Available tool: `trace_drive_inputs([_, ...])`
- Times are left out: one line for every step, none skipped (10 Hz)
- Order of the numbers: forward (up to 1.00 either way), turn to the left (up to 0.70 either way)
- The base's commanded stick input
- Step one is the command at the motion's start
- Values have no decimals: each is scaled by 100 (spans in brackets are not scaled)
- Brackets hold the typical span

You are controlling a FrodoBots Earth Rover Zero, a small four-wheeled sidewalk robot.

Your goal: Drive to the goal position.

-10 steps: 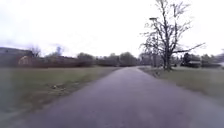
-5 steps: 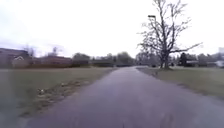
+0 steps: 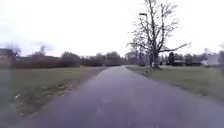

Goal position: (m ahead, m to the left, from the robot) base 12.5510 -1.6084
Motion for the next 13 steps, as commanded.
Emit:
trace_drive_inputs([100,0])
trace_drive_inputs([100,0])
trace_drive_inputs([100,0])
trace_drive_inputs([100,0])
trace_drive_inputs([100,0])
trace_drive_inputs([100,0])
trace_drive_inputs([100,0])
trace_drive_inputs([100,0])
trace_drive_inputs([100,0])
trace_drive_inputs([100,0])
trace_drive_inputs([100,0])
trace_drive_inputs([100,0])
trace_drive_inputs([100,0])
